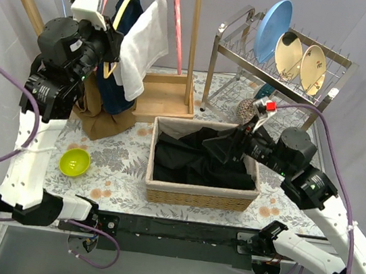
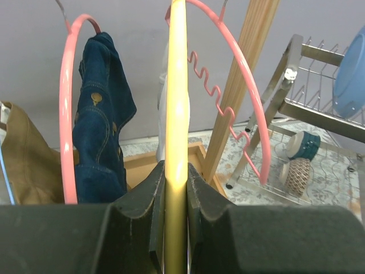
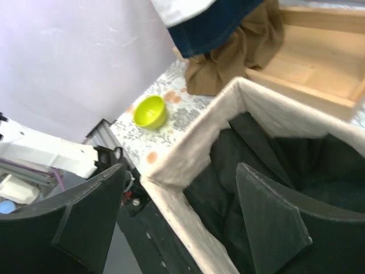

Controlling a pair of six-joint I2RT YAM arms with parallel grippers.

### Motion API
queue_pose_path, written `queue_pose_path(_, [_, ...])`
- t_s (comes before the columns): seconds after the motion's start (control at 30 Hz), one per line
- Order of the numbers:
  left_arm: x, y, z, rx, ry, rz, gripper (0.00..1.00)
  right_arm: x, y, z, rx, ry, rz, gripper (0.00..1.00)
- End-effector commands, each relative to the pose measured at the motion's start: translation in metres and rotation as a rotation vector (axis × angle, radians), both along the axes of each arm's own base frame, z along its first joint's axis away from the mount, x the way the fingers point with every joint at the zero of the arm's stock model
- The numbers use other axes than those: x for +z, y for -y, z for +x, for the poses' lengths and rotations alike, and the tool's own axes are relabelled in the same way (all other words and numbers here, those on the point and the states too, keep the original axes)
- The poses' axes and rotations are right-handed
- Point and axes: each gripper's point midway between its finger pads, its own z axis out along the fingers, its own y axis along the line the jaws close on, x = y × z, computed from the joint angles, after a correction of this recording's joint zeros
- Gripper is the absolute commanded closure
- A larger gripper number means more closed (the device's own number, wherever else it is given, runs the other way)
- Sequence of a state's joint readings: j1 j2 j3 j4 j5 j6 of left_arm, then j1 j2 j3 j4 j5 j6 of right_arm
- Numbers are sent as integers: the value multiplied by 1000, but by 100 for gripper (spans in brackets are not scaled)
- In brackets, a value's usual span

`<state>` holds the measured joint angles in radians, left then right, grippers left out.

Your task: Remove the skirt from the hanger

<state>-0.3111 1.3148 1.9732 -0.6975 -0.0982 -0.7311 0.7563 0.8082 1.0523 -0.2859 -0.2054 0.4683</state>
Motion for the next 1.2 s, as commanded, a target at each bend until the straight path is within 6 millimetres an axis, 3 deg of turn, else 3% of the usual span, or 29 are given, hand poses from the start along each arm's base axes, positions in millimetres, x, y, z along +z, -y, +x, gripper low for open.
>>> queue_pose_path(0.0, [30,-12,-51,-19,72,-83,100,51,-36,-11,141,54,110,17])
queue_pose_path(0.03, [32,-13,-58,-22,80,-94,100,55,-45,-13,161,59,117,17])
queue_pose_path(0.07, [37,-15,-69,-31,99,-104,100,72,-56,-22,188,90,135,17])
queue_pose_path(0.1, [36,-14,-74,-38,90,-118,100,64,-75,-18,197,76,101,17])
queue_pose_path(0.17, [35,-11,-85,-73,76,-135,100,82,-97,-29,218,134,97,16])
queue_pose_path(0.2, [38,-11,-94,-85,86,-148,100,75,-114,-26,220,131,69,16])
queue_pose_path(0.3, [33,-3,-110,-147,74,-186,100,83,-146,-32,220,206,61,13])
queue_pose_path(0.47, [28,-6,-126,-154,50,-212,100,95,-174,-21,73,349,48,3])
queue_pose_path(0.67, [36,-5,-145,-191,69,-239,100,84,-209,-7,43,444,11,2])
queue_pose_path(0.7, [39,-4,-148,-202,72,-243,100,74,-217,-2,34,444,-14,2])
queue_pose_path(0.83, [39,-3,-151,-212,74,-246,100,74,-225,15,-59,462,-25,3])
queue_pose_path(0.93, [41,-5,-154,-207,85,-247,100,73,-230,20,-82,481,-28,19])
queue_pose_path(0.97, [41,-5,-154,-207,88,-250,100,72,-231,21,-83,485,-28,46])
queue_pose_path(1.03, [42,-7,-156,-201,96,-252,100,74,-232,21,-93,489,-12,69])
queue_pose_path(1.07, [43,-8,-157,-197,102,-255,100,70,-231,22,-94,489,-18,89])
queue_pose_path(1.1, [44,-9,-158,-194,107,-257,100,71,-229,22,-97,492,-13,98])
queue_pose_path(1.17, [44,-10,-158,-188,108,-259,100,76,-224,21,-103,492,9,99])
